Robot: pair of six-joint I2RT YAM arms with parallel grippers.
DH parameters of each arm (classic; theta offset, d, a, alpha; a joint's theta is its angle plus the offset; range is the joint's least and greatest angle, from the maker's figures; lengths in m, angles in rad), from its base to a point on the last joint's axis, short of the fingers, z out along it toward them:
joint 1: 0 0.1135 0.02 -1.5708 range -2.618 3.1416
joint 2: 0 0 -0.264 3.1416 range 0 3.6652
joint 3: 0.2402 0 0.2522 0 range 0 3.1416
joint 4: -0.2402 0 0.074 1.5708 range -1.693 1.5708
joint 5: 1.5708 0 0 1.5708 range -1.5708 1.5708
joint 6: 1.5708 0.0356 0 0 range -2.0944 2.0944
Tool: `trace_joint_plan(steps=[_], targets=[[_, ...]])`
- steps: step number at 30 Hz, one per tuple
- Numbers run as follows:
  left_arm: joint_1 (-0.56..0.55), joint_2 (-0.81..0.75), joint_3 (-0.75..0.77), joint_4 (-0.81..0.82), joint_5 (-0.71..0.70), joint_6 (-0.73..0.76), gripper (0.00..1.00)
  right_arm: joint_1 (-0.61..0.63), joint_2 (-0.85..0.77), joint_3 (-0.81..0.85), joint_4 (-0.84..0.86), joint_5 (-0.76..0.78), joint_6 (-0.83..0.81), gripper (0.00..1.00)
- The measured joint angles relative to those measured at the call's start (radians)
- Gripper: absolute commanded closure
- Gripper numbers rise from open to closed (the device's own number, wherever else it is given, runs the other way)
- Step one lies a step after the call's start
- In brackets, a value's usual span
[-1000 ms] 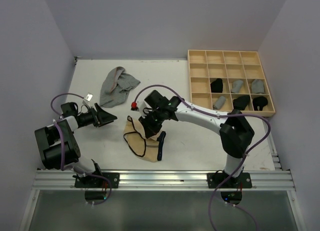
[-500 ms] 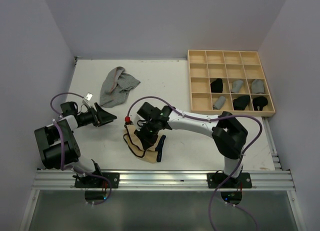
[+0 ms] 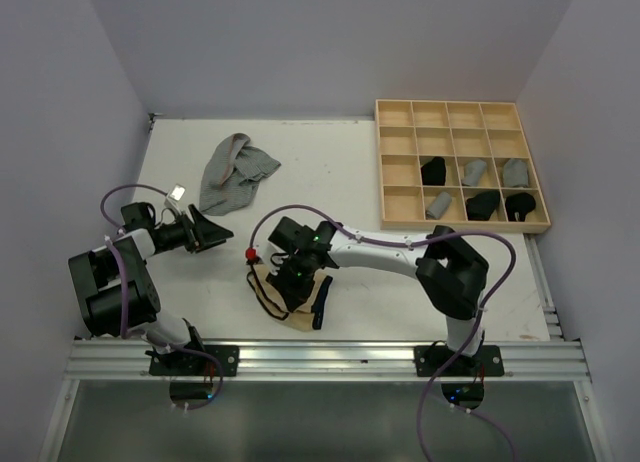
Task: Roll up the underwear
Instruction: Fold the underwear
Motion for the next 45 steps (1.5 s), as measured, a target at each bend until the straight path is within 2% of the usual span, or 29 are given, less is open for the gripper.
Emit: trace_joint_plan(steps=[5, 9, 13, 17, 21, 25, 27, 30, 36, 41, 45], targets=[[0.000, 0.000, 0.000, 0.000, -0.003, 0.004, 0.24, 0.010, 0.000, -0.028, -0.002, 0.001, 0.000, 1.00], [0.000, 0.000, 0.006, -0.006, -0.012, 0.023, 0.23, 0.013, 0.001, -0.048, -0.004, 0.001, -0.002, 0.84], [0.000, 0.000, 0.028, -0.032, -0.019, 0.051, 0.23, 0.026, 0.000, -0.054, -0.014, 0.001, -0.013, 0.78], [-0.028, -0.003, 0.087, -0.105, -0.058, 0.146, 0.25, 0.033, -0.024, -0.055, -0.031, 0.012, -0.009, 0.71], [-0.113, -0.040, 0.128, -0.160, -0.140, 0.258, 0.28, 0.010, -0.097, -0.056, -0.024, 0.037, 0.040, 0.75], [-0.211, -0.105, 0.150, -0.190, -0.232, 0.361, 0.32, -0.082, -0.153, -0.064, 0.024, 0.049, 0.127, 0.78], [-0.255, -0.124, 0.162, -0.202, -0.285, 0.411, 0.37, -0.137, -0.157, -0.081, 0.047, 0.061, 0.171, 0.81], [-0.328, -0.130, 0.172, -0.212, -0.366, 0.473, 0.41, -0.198, -0.138, -0.103, 0.053, 0.084, 0.219, 0.83], [-0.484, -0.130, 0.165, -0.224, -0.502, 0.549, 0.45, -0.206, -0.007, -0.114, 0.052, 0.119, 0.265, 0.86], [-0.491, -0.131, 0.145, -0.223, -0.539, 0.555, 0.45, -0.239, 0.091, -0.063, 0.027, 0.093, 0.280, 0.87], [-0.478, -0.157, 0.137, -0.219, -0.545, 0.548, 0.44, -0.277, 0.195, 0.108, -0.036, 0.103, 0.247, 0.88]])
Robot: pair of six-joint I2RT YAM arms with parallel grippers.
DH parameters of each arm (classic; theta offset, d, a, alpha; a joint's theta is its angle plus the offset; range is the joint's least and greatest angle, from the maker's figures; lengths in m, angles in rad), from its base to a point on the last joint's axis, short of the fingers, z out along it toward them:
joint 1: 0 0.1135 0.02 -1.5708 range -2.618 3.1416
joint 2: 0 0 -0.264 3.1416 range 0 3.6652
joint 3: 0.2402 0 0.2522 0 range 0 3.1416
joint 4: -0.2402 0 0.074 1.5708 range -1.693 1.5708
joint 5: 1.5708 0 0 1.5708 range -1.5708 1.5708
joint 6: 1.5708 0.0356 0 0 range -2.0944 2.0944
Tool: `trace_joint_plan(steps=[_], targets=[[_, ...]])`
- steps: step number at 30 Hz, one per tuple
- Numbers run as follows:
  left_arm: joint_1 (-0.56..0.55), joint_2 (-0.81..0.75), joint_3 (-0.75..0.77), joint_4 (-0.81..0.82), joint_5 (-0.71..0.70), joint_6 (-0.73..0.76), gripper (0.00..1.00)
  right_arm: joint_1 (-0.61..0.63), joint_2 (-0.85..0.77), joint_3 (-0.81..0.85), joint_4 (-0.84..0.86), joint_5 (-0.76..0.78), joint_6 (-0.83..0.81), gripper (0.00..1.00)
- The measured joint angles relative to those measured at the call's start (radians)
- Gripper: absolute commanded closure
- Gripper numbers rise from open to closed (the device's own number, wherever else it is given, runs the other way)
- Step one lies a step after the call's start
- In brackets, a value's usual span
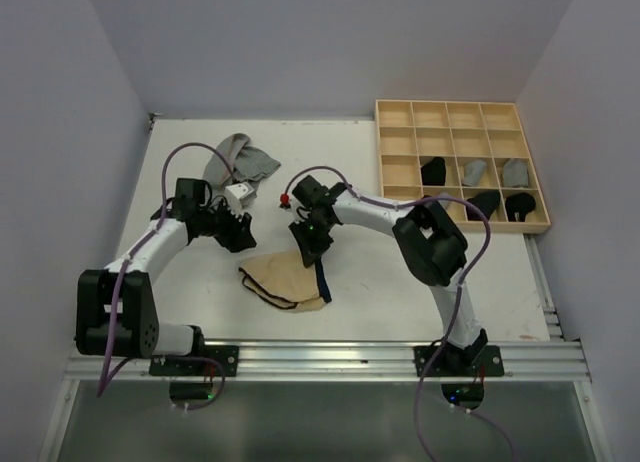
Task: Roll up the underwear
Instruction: Fold the underwear
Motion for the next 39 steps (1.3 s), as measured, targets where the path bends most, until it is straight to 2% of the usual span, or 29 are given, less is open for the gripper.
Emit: trace_joint_plan(steps=[4, 6, 9, 11, 14, 18, 19, 21, 25, 28, 39], targets=[[0.002, -0.056, -0.003, 0.014, -0.013, -0.003, 0.42, -0.024, 0.154, 0.293, -0.079, 0.026, -0.057, 0.88], [0.002, -0.093, -0.005, 0.020, -0.024, -0.003, 0.40, -0.031, 0.203, 0.418, -0.103, 0.037, -0.071, 0.81], [0.002, -0.158, -0.015, 0.034, -0.041, -0.003, 0.37, -0.031, 0.170, 0.442, -0.082, 0.042, -0.060, 0.78], [-0.004, -0.191, -0.018, 0.038, -0.054, -0.003, 0.36, -0.032, 0.087, 0.354, -0.036, 0.050, -0.026, 0.78], [-0.045, -0.229, -0.019, 0.045, -0.091, -0.009, 0.35, -0.036, -0.136, 0.100, 0.096, 0.071, 0.086, 0.80], [-0.193, -0.261, -0.045, 0.080, -0.182, -0.031, 0.35, -0.061, -0.465, -0.244, 0.295, 0.098, 0.295, 0.91], [-0.244, -0.262, -0.054, 0.090, -0.211, -0.038, 0.36, -0.068, -0.537, -0.330, 0.360, 0.109, 0.349, 1.00], [-0.331, -0.259, -0.066, 0.099, -0.255, -0.048, 0.36, -0.077, -0.639, -0.469, 0.442, 0.133, 0.455, 1.00], [-0.507, -0.225, -0.077, 0.127, -0.352, -0.082, 0.38, -0.074, -0.668, -0.659, 0.542, 0.177, 0.618, 1.00], [-0.594, -0.180, -0.078, 0.154, -0.393, -0.113, 0.41, -0.072, -0.659, -0.779, 0.589, 0.204, 0.721, 1.00], [-0.752, -0.027, -0.079, 0.185, -0.453, -0.179, 0.45, -0.039, -0.649, -0.916, 0.769, 0.256, 0.943, 1.00]])
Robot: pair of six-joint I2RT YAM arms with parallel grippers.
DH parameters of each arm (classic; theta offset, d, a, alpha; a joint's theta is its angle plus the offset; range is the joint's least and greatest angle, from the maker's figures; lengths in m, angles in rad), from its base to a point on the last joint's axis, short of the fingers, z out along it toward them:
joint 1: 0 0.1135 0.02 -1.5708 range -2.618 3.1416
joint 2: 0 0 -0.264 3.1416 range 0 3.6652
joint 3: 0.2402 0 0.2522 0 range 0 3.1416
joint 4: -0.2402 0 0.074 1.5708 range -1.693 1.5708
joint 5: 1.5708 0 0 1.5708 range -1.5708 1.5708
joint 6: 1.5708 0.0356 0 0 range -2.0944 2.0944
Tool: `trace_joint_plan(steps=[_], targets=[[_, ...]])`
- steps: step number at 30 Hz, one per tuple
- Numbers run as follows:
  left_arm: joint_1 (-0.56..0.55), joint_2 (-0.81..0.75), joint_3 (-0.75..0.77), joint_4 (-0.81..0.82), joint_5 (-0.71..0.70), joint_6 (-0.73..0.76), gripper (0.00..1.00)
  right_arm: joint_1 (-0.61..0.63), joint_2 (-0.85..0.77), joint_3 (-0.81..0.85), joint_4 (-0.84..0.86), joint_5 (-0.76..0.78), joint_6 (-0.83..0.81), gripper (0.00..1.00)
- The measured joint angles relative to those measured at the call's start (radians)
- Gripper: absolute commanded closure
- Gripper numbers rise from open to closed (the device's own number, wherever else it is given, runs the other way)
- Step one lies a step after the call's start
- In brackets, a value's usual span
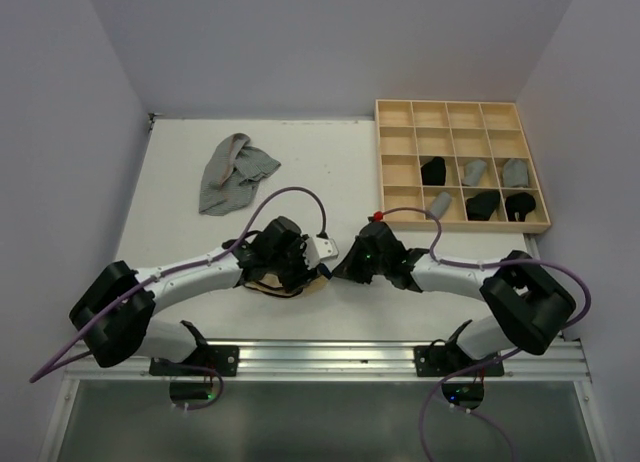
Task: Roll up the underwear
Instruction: Fold the underwear
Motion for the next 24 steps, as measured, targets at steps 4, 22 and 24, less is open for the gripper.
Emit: trace_joint_plan(steps=[4, 22, 24], targets=[[-0.027, 0.023, 0.001, 0.000, -0.001, -0.008, 0.46, 0.047, 0.021, -0.008, 0.005, 0.023, 0.034, 1.00], [-0.027, 0.083, 0.032, 0.009, -0.012, -0.018, 0.65, 0.140, 0.145, -0.053, 0.212, 0.060, 0.161, 1.00], [-0.027, 0.084, 0.035, 0.000, -0.014, -0.017, 0.68, 0.144, 0.171, -0.053, 0.260, 0.050, 0.175, 1.00]])
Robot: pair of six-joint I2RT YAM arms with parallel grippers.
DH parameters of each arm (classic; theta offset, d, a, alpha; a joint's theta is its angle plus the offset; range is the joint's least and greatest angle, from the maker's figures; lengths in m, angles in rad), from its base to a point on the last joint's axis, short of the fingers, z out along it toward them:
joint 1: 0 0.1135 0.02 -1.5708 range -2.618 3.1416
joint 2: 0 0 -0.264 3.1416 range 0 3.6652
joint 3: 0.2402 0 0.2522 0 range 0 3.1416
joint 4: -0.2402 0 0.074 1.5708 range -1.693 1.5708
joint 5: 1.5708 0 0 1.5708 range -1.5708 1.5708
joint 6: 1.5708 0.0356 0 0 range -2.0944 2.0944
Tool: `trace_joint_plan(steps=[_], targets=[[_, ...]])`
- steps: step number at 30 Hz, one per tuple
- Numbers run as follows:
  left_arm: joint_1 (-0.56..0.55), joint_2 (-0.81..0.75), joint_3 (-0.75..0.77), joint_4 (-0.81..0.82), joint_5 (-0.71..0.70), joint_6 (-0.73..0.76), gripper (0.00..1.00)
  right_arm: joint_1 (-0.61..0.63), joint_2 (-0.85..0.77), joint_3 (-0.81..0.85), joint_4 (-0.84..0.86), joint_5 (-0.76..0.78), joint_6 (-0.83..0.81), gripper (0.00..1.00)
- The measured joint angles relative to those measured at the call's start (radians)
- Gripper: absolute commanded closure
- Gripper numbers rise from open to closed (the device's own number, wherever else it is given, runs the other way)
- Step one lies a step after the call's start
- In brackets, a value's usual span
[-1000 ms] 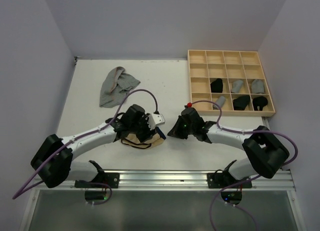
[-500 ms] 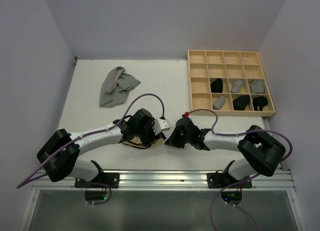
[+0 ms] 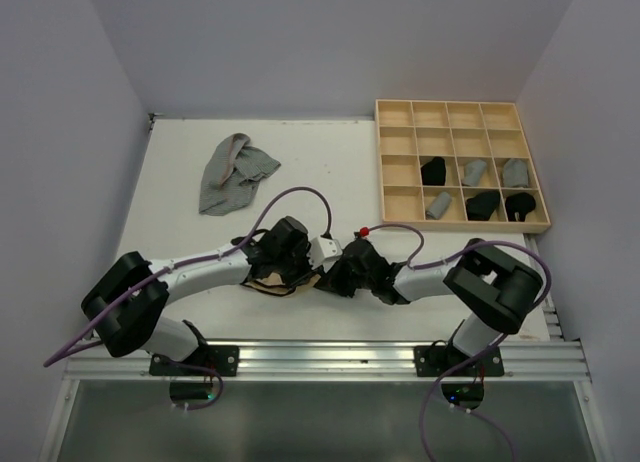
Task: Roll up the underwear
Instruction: Fold the underwear
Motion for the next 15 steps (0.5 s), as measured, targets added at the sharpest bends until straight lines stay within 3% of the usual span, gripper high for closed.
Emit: trace_joint_plan(steps=[15], targets=[[0.001, 0.000, 0.014, -0.066, -0.034, 0.000, 0.97, 0.024, 0.059, -0.006, 0.121, -0.007, 0.039, 1.00]])
